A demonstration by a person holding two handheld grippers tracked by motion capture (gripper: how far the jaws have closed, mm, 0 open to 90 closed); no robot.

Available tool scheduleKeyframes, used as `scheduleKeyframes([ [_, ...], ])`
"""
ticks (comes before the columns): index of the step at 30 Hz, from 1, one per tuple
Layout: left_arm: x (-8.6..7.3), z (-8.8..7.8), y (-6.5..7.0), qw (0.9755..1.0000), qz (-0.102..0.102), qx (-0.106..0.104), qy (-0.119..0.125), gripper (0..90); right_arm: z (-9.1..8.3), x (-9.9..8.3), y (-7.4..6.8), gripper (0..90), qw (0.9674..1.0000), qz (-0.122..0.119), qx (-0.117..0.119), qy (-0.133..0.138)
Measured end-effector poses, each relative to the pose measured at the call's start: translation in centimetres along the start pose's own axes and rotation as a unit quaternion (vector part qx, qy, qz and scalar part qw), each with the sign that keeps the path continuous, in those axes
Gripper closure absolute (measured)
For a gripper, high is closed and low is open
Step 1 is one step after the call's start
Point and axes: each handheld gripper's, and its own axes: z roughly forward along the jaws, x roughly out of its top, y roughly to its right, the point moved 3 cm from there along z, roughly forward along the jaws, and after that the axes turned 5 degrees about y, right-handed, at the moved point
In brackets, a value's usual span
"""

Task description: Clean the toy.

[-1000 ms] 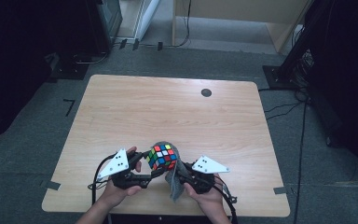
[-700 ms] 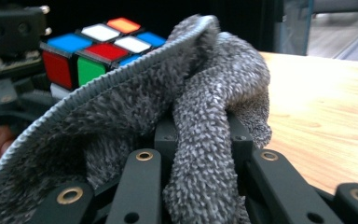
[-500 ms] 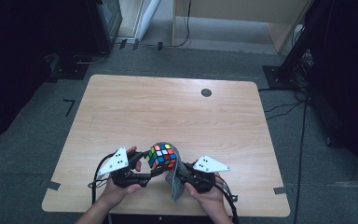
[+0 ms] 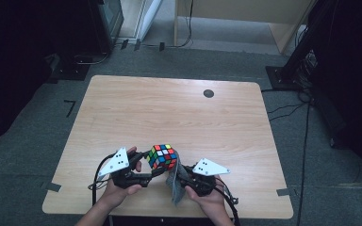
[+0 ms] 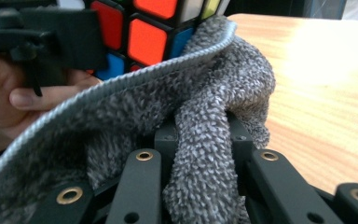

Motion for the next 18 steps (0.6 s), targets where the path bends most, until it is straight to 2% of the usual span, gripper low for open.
scheduleKeyframes([
  [3, 0.0, 0.0, 0.1, 1.0, 0.001, -0.001, 0.001, 34.3, -0.4, 0.7, 0.1, 73.6, 0.9998, -0.013, -0.014, 0.008],
  [7, -0.2, 0.3, 0.4, 0.9999, 0.007, -0.004, -0.009, 34.2, -1.3, 1.4, 0.8, 73.7, 0.9989, 0.013, -0.019, 0.041],
  [8, -0.2, 0.4, 0.4, 0.9999, 0.007, -0.005, -0.008, 34.3, -1.4, 1.4, 0.9, 73.7, 0.9988, 0.016, -0.014, 0.044],
  [12, -0.1, 0.1, 0.2, 1.0, 0.002, -0.003, -0.006, 34.2, -0.8, 0.8, 0.6, 74.3, 0.9996, 0.016, 0.003, 0.024],
  [14, 0.1, 0.0, 0.0, 1.0, -0.004, 0.001, 0.0, 34.3, -0.4, 0.3, 0.4, 74.3, 0.9998, 0.01, 0.015, 0.002],
  [15, 0.2, 0.0, 0.0, 1.0, -0.006, 0.002, 0.001, 34.2, -0.3, 0.3, 0.2, 74.2, 0.9999, 0.002, 0.015, -0.002],
  [18, 0.2, -0.1, 0.0, 0.9999, -0.008, 0.0, 0.006, 34.3, -0.5, 0.7, -0.2, 74.1, 0.9996, -0.027, -0.004, 0.001],
])
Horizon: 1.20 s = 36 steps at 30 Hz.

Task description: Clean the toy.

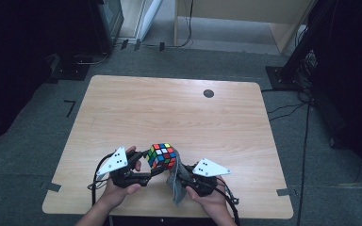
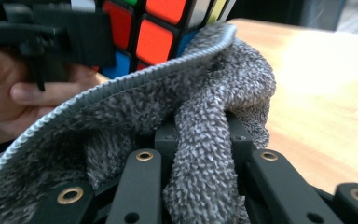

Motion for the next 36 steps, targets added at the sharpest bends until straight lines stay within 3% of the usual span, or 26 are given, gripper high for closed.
scheduleKeyframes([
  [2, 0.0, 0.0, -0.1, 1.0, 0.002, 0.004, -0.006, 34.2, -0.5, 0.5, 0.3, 74.0, 0.9997, 0.005, -0.008, 0.022],
  [3, -0.1, 0.1, -0.1, 0.9999, 0.002, 0.006, -0.01, 34.2, -0.8, 0.7, 0.5, 73.9, 0.999, 0.021, -0.009, 0.038],
  [7, -0.1, 0.2, 0.0, 1.0, 0.001, 0.003, -0.009, 34.2, -0.9, 0.7, 0.7, 74.1, 0.9986, 0.028, -0.003, 0.045],
  [9, -0.1, 0.0, -0.1, 1.0, 0.0, 0.004, -0.008, 34.2, -0.6, 0.4, 0.4, 74.5, 0.9989, 0.026, 0.004, 0.039],
  [11, 0.1, -0.2, -0.4, 0.9999, -0.013, 0.005, 0.0, 34.2, -0.1, 0.1, 0.4, 74.2, 0.9994, 0.023, 0.025, 0.01],
  [12, 0.2, -0.2, -0.5, 0.9998, -0.017, 0.006, 0.003, 34.3, 0.1, -0.2, 0.3, 74.0, 0.9997, 0.009, 0.024, -0.005],
  [14, 0.2, -0.3, -0.6, 0.9998, -0.016, 0.009, 0.003, 34.3, 0.5, -0.6, 0.1, 73.7, 0.9996, -0.017, 0.007, -0.022],
  [16, 0.1, -0.2, -0.6, 0.9998, -0.014, 0.013, -0.001, 34.3, 0.5, -0.6, 0.4, 73.0, 0.9997, -0.015, -0.008, -0.018],
  [21, -0.1, 0.1, -0.6, 0.9995, -0.019, 0.022, -0.012, 34.3, 0.0, -1.2, 3.3, 65.8, 0.9954, 0.003, -0.094, -0.021],
  [25, -0.4, 0.3, -1.0, 0.9983, -0.031, 0.04, -0.027, 34.2, 0.3, -2.1, 5.1, 42.5, 0.9903, -0.007, -0.13, -0.047],
  [27, -0.5, 0.4, -1.4, 0.9973, -0.041, 0.049, -0.035, 34.2, 0.0, -1.8, 5.3, 34.3, 0.9884, -0.024, -0.145, -0.037],
  [29, -0.6, 0.5, -1.7, 0.9965, -0.053, 0.05, -0.041, 34.2, -0.3, -1.2, 4.8, 33.0, 0.9904, -0.041, -0.131, -0.017],
  [31, -0.8, 0.6, -1.8, 0.9958, -0.059, 0.05, -0.05, 34.2, -0.4, -0.6, 3.9, 29.5, 0.9918, -0.081, -0.099, 0.01],
  [33, -0.9, 0.7, -1.8, 0.9955, -0.061, 0.047, -0.056, 34.2, -0.1, -0.3, 2.6, 28.4, 0.9898, -0.118, -0.071, 0.036],
  [36, -0.9, 0.9, -1.6, 0.9948, -0.068, 0.043, -0.063, 34.2, 0.4, -0.2, 1.0, 27.2, 0.986, -0.149, -0.04, 0.064],
])
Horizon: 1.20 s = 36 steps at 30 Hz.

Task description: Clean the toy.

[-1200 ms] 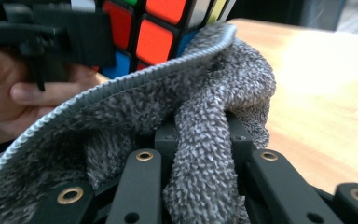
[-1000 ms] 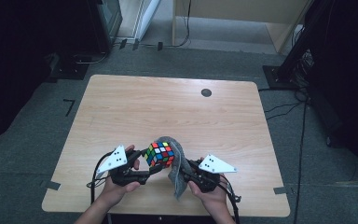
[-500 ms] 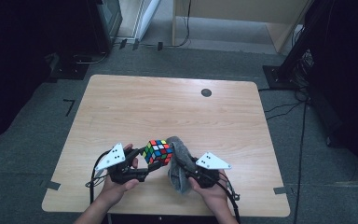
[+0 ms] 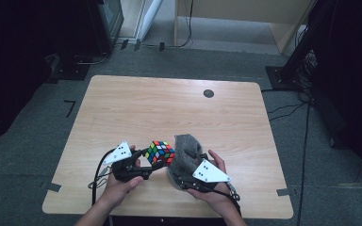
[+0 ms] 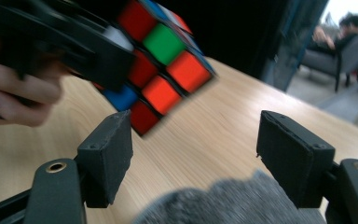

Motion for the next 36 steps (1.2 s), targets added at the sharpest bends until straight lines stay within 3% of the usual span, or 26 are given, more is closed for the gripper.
scheduleKeyframes([
  [4, 0.2, 0.0, 0.0, 0.9997, -0.021, -0.01, -0.008, 34.2, 0.4, -0.1, -1.1, 24.9, 0.999, -0.042, 0.009, 0.009],
  [7, 0.3, 0.2, 0.1, 0.9989, -0.033, -0.023, -0.022, 34.2, 0.7, -0.2, -1.7, 23.5, 0.9976, -0.068, 0.004, 0.009],
  [13, 0.3, 0.8, 0.9, 0.9954, -0.05, -0.06, -0.056, 34.1, 1.2, -0.5, -2.0, 23.0, 0.9922, -0.123, -0.014, 0.019],
  [22, 0.2, 1.1, 0.3, 0.9899, -0.09, -0.077, -0.077, 33.4, 1.2, -0.6, -2.7, 32.4, 0.9817, -0.188, -0.021, 0.022],
  [25, 0.3, 1.0, 0.4, 0.9907, -0.086, -0.083, -0.065, 29.8, 1.0, -0.5, -2.5, 34.1, 0.9845, -0.173, -0.018, 0.018],
  [27, 0.5, 0.7, 0.4, 0.9924, -0.076, -0.081, -0.052, 27.6, 0.9, -0.4, -2.2, 34.1, 0.9891, -0.146, -0.012, 0.012],
  [30, 0.8, 0.3, 0.2, 0.9948, -0.057, -0.075, -0.039, 24.2, 0.6, -0.5, -1.5, 34.2, 0.9935, -0.114, -0.011, -0.002],
  [33, 0.8, 0.0, 0.2, 0.9974, -0.024, -0.061, -0.032, 22.4, 0.4, -0.7, -0.7, 34.2, 0.9966, -0.078, -0.011, -0.025],
  [34, 0.7, 0.0, 0.2, 0.9983, -0.004, -0.049, -0.032, 22.4, 0.4, -0.7, -0.5, 34.3, 0.9973, -0.067, -0.01, -0.03],
  [36, 0.5, 0.0, 0.2, 0.9985, 0.019, -0.042, -0.03, 22.2, 0.2, -0.7, -0.1, 34.2, 0.9985, -0.038, -0.009, -0.037],
])
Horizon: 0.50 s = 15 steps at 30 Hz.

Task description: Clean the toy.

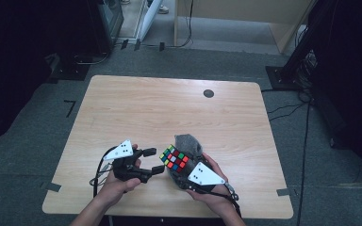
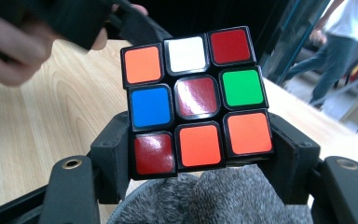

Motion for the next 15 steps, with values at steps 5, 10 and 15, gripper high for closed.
scheduleKeyframes([
  [5, -0.7, 0.3, 0.6, 0.9925, 0.106, 0.061, -0.007, 22.7, -0.4, 0.5, 0.7, 34.2, 0.9966, 0.082, 0.0, -0.001],
  [10, -1.7, 1.3, 1.8, 0.9737, 0.2, 0.106, -0.027, 22.5, -0.5, 1.0, 0.7, 34.2, 0.9884, 0.152, 0.006, -0.008],
  [15, -2.4, 1.9, 2.6, 0.9568, 0.258, 0.127, -0.043, 21.9, -0.4, 1.3, 0.3, 34.2, 0.9803, 0.196, 0.019, -0.017],
])
